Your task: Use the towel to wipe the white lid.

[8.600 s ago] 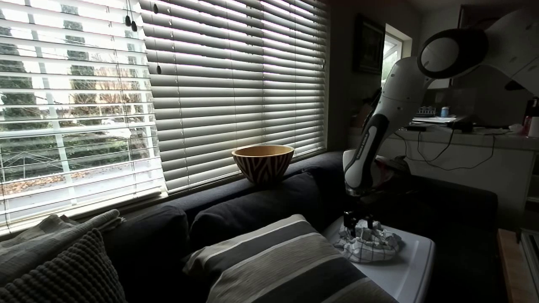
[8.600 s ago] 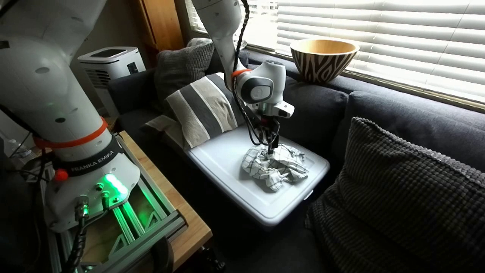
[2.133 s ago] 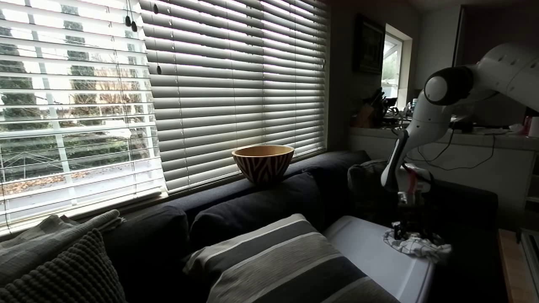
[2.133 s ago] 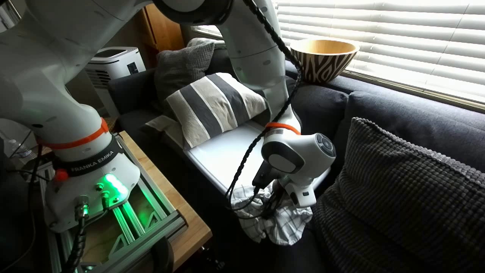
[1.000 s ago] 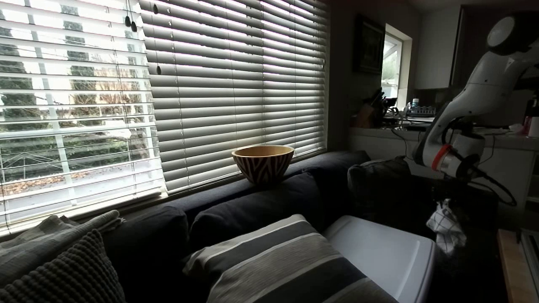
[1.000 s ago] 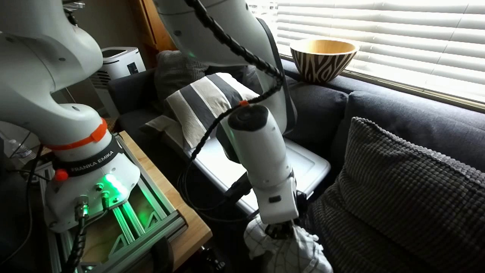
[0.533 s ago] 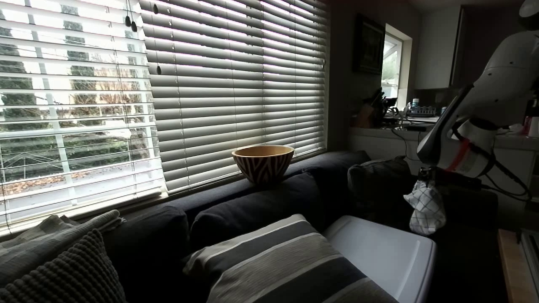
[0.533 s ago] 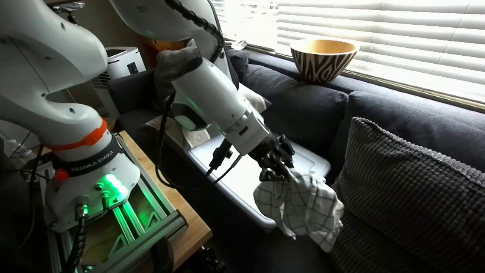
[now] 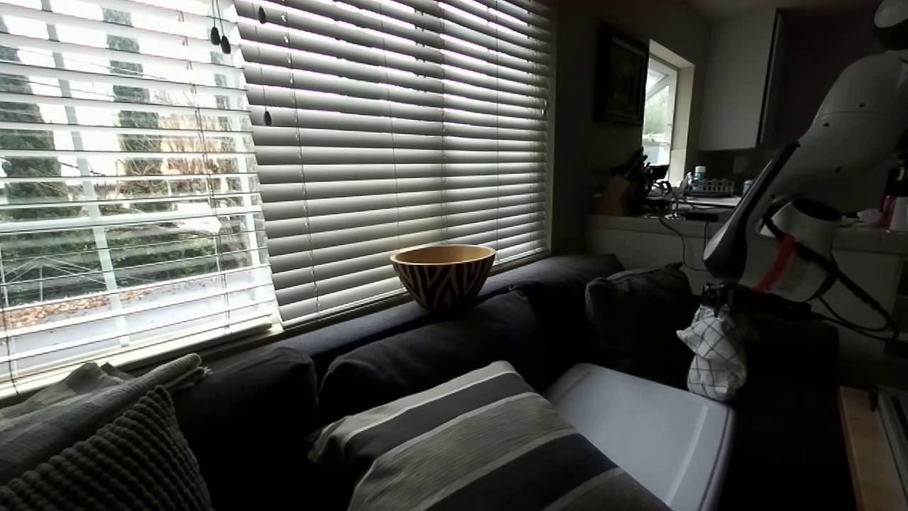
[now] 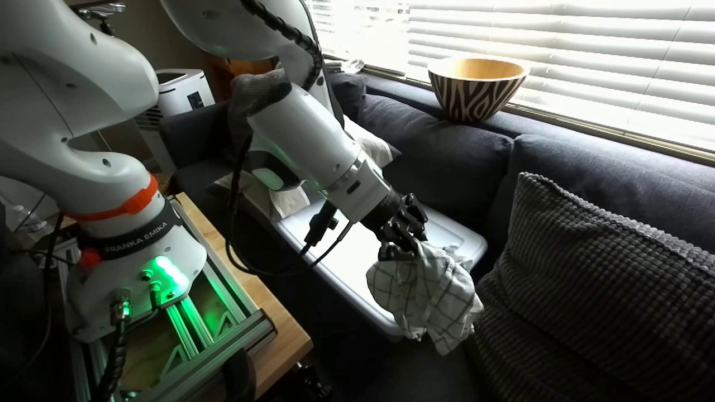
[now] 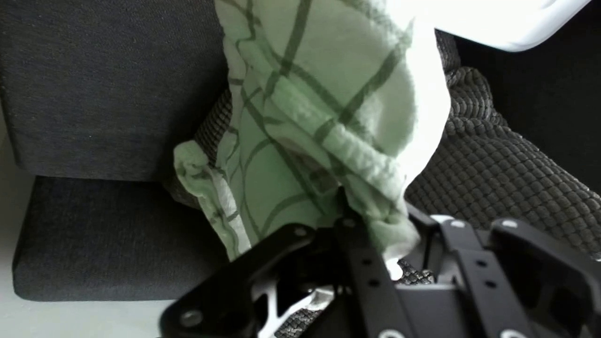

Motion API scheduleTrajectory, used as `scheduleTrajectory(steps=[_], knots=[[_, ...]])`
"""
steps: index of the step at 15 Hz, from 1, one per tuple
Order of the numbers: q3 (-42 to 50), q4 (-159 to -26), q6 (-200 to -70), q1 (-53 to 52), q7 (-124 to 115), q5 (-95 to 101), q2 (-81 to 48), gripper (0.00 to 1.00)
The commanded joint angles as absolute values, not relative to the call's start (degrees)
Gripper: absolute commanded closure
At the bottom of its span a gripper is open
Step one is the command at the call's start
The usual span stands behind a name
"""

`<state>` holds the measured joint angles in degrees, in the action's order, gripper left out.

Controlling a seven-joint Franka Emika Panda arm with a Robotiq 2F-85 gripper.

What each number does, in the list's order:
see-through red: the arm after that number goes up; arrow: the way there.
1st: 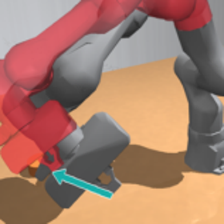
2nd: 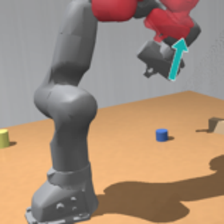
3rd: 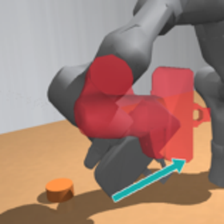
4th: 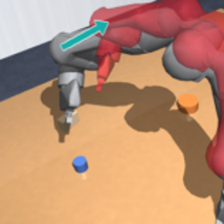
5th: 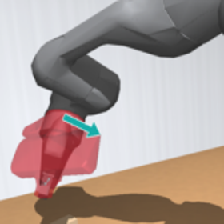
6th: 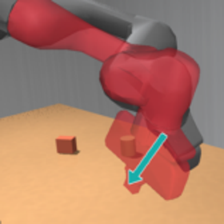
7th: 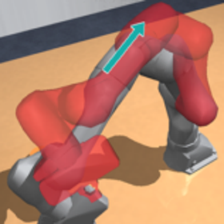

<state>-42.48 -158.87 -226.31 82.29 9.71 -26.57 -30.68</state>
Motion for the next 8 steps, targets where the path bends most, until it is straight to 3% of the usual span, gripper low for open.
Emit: scheduleTrajectory(steps=[1, 8], knots=[[-43.76, -158.64, -226.41, 82.82, 10.8, -24.05, -28.43, 0.96], [-54.19, -157.44, -216.32, 92.57, 9.53, -1.73, -26.13, 0.96]])
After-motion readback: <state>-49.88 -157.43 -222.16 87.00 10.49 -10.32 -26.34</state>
